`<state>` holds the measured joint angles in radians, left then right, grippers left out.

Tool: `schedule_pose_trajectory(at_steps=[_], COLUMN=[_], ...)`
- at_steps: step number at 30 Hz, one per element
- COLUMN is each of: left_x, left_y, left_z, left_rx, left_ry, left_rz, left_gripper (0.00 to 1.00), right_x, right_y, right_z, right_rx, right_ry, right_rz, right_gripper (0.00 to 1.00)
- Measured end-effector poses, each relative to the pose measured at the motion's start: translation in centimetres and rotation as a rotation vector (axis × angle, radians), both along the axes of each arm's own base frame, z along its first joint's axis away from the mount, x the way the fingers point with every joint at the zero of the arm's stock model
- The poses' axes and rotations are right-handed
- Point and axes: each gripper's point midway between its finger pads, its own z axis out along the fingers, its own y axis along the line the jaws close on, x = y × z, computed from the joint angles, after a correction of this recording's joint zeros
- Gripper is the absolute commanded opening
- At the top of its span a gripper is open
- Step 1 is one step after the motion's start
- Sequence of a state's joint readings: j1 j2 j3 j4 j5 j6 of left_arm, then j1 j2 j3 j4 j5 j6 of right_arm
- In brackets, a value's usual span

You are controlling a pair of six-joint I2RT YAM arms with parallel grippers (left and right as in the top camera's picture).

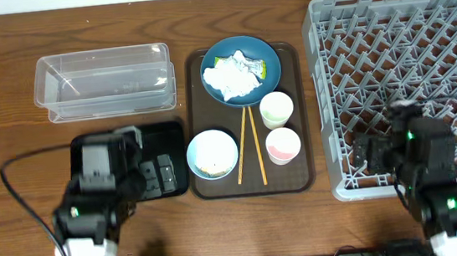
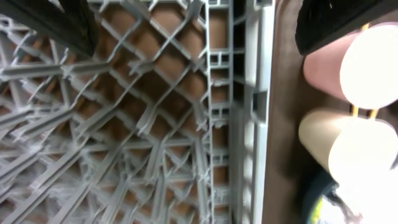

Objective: Sort waste into correct bins and load items into the dishwasher rack
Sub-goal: 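Reach the left gripper to the tissue on the blue plate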

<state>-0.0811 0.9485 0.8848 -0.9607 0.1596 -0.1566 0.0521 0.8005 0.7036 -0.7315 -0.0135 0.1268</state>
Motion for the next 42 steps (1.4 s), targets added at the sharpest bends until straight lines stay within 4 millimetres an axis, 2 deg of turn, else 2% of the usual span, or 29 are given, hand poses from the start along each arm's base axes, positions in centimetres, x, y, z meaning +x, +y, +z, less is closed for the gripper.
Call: schedule_pose_trajectory(at_steps=[4, 12, 16, 23, 30, 38, 42], left_x=[-0.2, -0.1, 0.7, 5.3, 11.7, 18.5, 21.9], left_y=[-0.3, -0.4, -0.5, -2.1, -6.1, -11.4, -14.7], left_z=[1.1, -0.4, -0.4, 1.6, 4.3, 4.0, 2.9], left_rx=[-0.010, -0.008, -0.014, -0.070, -0.102, -0.118, -0.135], left_ry=[0.103, 0.196, 0.173, -0.014, -0.175, -0.200, -0.253], left_rz=[-0.008, -0.009, -0.006, -0.029, -0.126, -0.221, -0.266], left_gripper=[0.98, 0.98, 0.98, 0.98, 0.99, 0.99, 0.98], right_x=[0.3, 0.6, 0.6, 0.6, 0.6, 0.6, 0.6], right_y=[0.4, 1.3, 1.5, 1.5, 1.5, 1.5, 1.5], right_z=[-0.2, -0.2, -0.1, -0.1, -0.1, -0.1, -0.1], right_rx=[0.013, 0.050, 0.058, 0.062, 0.062, 0.062, 0.062], right_ry=[0.119, 0.177, 0.174, 0.173, 0.174, 0.175, 0.175], right_rz=[0.015, 0.045, 0.051, 0.052, 0.052, 0.052, 0.052], right_gripper=[0.99, 0.99, 0.99, 0.99, 0.99, 0.99, 0.99])
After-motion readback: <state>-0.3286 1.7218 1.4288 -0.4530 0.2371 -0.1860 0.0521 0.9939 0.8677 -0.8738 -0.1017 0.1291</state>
